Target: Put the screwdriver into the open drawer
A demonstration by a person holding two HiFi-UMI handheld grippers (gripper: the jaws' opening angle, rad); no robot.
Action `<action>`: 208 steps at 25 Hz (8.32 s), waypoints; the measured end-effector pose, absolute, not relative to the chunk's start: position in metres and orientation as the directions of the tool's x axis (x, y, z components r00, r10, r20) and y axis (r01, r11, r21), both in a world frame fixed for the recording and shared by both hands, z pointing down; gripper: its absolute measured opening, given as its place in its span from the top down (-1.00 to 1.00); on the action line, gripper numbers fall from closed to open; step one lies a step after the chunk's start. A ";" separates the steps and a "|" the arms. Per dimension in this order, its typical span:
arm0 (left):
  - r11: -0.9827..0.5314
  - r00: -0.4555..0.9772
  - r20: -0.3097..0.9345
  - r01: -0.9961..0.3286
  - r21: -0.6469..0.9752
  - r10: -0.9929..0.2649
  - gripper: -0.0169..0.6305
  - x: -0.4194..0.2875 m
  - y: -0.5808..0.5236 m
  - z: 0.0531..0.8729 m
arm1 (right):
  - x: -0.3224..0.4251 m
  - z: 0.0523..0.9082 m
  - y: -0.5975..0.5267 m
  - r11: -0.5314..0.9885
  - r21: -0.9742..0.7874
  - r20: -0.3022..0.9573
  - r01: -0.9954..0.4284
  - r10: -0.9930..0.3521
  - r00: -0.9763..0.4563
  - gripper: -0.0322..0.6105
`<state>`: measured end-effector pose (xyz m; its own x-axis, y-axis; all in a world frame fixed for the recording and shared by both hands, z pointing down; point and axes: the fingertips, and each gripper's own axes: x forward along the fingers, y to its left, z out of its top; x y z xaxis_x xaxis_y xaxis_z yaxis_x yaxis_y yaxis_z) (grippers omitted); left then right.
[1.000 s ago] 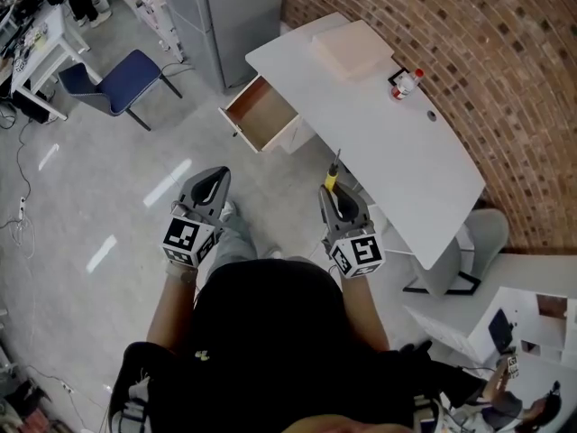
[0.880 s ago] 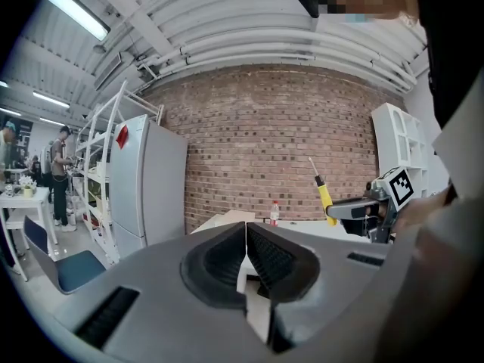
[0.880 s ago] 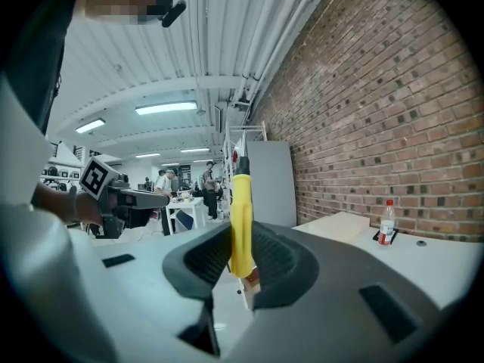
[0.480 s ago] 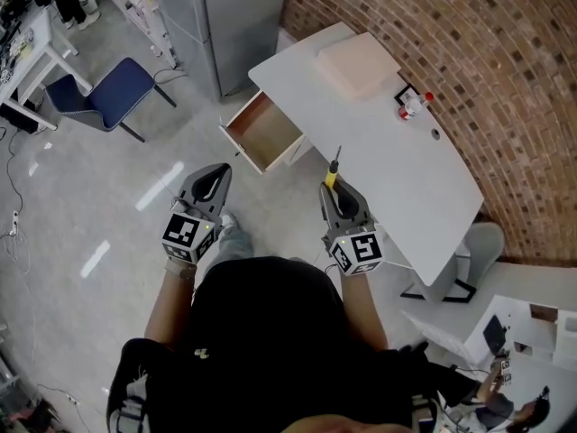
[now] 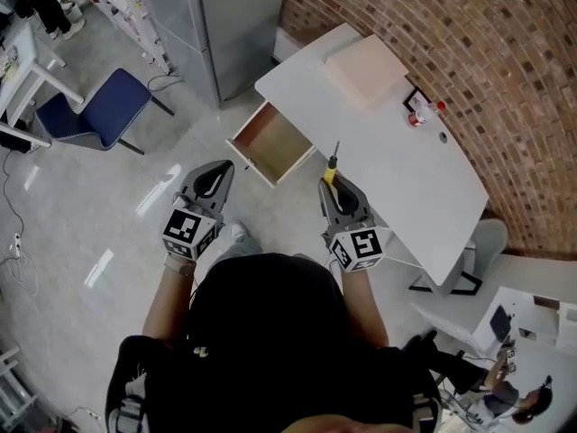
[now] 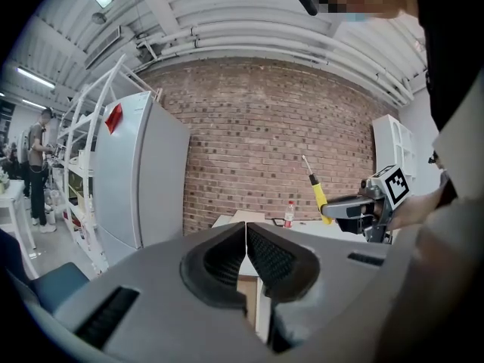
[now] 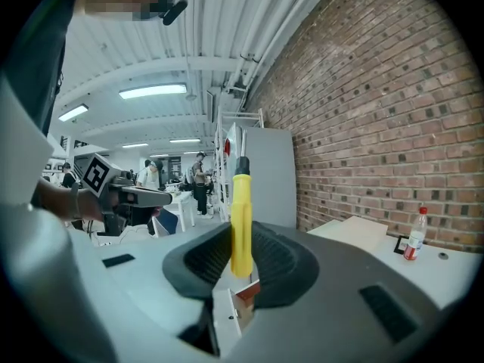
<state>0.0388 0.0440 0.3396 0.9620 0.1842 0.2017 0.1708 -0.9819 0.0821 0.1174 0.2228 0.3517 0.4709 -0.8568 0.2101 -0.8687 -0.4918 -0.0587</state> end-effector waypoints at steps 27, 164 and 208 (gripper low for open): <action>-0.982 0.958 0.285 -0.077 0.175 -0.024 0.93 0.015 -0.096 0.396 | 0.147 0.444 0.063 -0.306 -0.074 0.456 -0.949 -0.857 0.240 0.63; -0.642 0.667 0.542 -0.716 0.274 -0.512 0.94 -0.084 -0.101 0.524 | 0.140 0.660 -0.075 0.225 -0.219 0.736 -0.949 -0.600 -0.312 0.87; -0.914 0.915 0.051 -0.403 0.053 -0.400 0.94 0.009 -0.139 0.238 | 0.160 0.236 -0.076 0.287 0.017 0.070 -0.958 -0.956 -0.286 0.87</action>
<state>0.0086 -0.1392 0.2377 0.9151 -0.4001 0.0510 -0.4025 -0.9139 0.0531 0.1596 -0.0756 0.2364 -0.2855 -0.9558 0.0697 -0.9577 0.2873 0.0170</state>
